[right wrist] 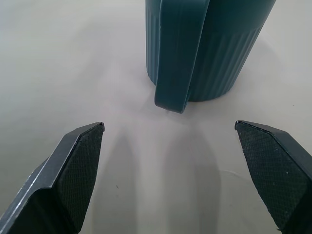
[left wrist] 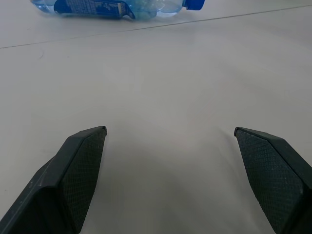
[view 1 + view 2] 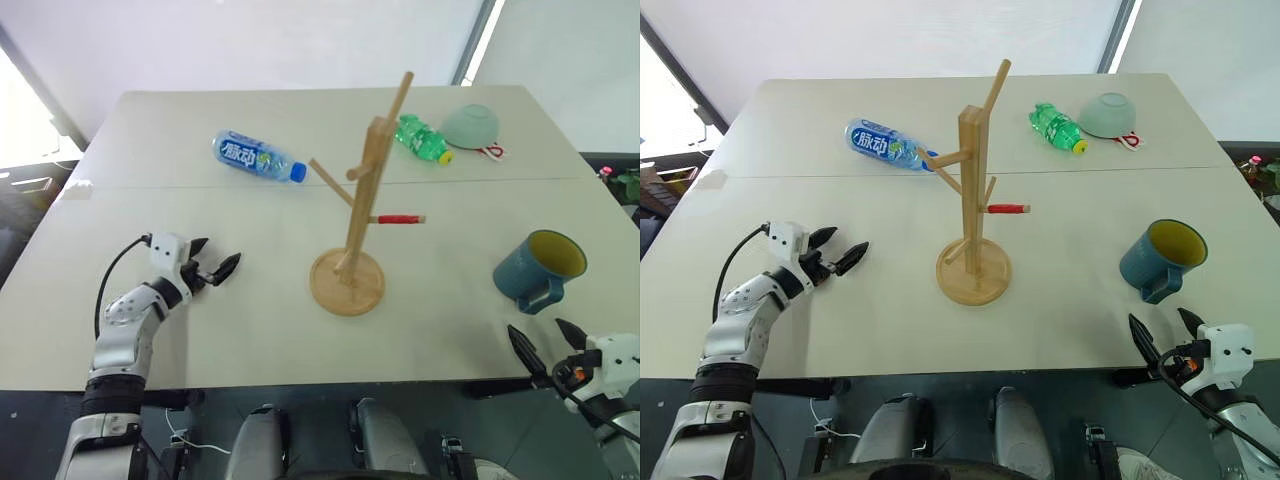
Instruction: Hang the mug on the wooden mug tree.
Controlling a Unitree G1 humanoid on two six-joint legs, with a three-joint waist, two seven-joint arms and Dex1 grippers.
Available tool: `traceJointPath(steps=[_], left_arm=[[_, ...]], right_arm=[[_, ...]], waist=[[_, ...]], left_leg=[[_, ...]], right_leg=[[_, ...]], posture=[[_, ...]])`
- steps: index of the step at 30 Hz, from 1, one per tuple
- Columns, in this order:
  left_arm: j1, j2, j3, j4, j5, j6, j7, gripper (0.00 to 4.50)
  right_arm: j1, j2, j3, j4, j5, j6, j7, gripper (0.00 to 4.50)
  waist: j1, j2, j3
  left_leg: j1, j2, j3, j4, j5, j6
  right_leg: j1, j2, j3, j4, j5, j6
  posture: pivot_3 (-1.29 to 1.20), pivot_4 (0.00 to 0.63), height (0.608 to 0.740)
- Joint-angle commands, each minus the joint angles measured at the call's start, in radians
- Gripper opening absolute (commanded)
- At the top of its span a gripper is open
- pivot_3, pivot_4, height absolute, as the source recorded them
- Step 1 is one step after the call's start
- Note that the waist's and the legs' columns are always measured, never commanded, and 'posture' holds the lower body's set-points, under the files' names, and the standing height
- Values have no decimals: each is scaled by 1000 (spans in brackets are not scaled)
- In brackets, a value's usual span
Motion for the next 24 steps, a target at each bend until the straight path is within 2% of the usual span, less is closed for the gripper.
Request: traceJointPath(steps=[1, 9, 16, 19, 21, 24], left_arm=[[2, 4, 5, -30, 1, -2, 8, 4500], [10, 9, -7, -72, -25, 27, -35, 4500], [110, 67, -79, -246, -71, 31, -249, 4500], [179, 118, -143, -373, -102, 45, -372, 4500], [202, 141, -176, -439, -124, 67, -419, 4500], [202, 148, -217, -503, -144, 97, -446, 4500]], right_arm=[[-1, -9, -22, -24, 2, -5, -4, 4460], [-6, -14, -24, -31, 0, 5, -4, 4460], [0, -27, -18, -41, 9, 21, 19, 4460], [21, -38, -8, -70, 17, 36, 53, 3663], [32, -37, -3, -91, 26, 44, 67, 2767], [35, -38, 16, -117, 27, 53, 89, 1136]], waist=[[0, 0, 0], [-1, 0, 0], [-2, 0, 0], [-2, 0, 0], [-1, 0, 0], [1, 0, 0]], left_leg=[[0, 0, 0, 0, 0, 0], [0, 0, 0, 0, 0, 0], [0, 1, 1, 0, 0, 0], [1, 1, 1, 0, 0, 0], [1, 1, 1, 0, 0, 0], [1, 1, 1, 1, 0, 0]], right_leg=[[0, 0, 0, 0, 0, 0], [0, 4, 0, 0, 0, 0], [0, 4, 1, 0, 0, 0], [0, 3, 1, 0, 0, 0], [0, 2, 2, 0, 0, 0], [0, 1, 2, 0, 0, 0]], posture=[[0, 150, 740], [0, 150, 740], [0, 150, 740], [0, 150, 740], [0, 150, 740], [0, 150, 740]])
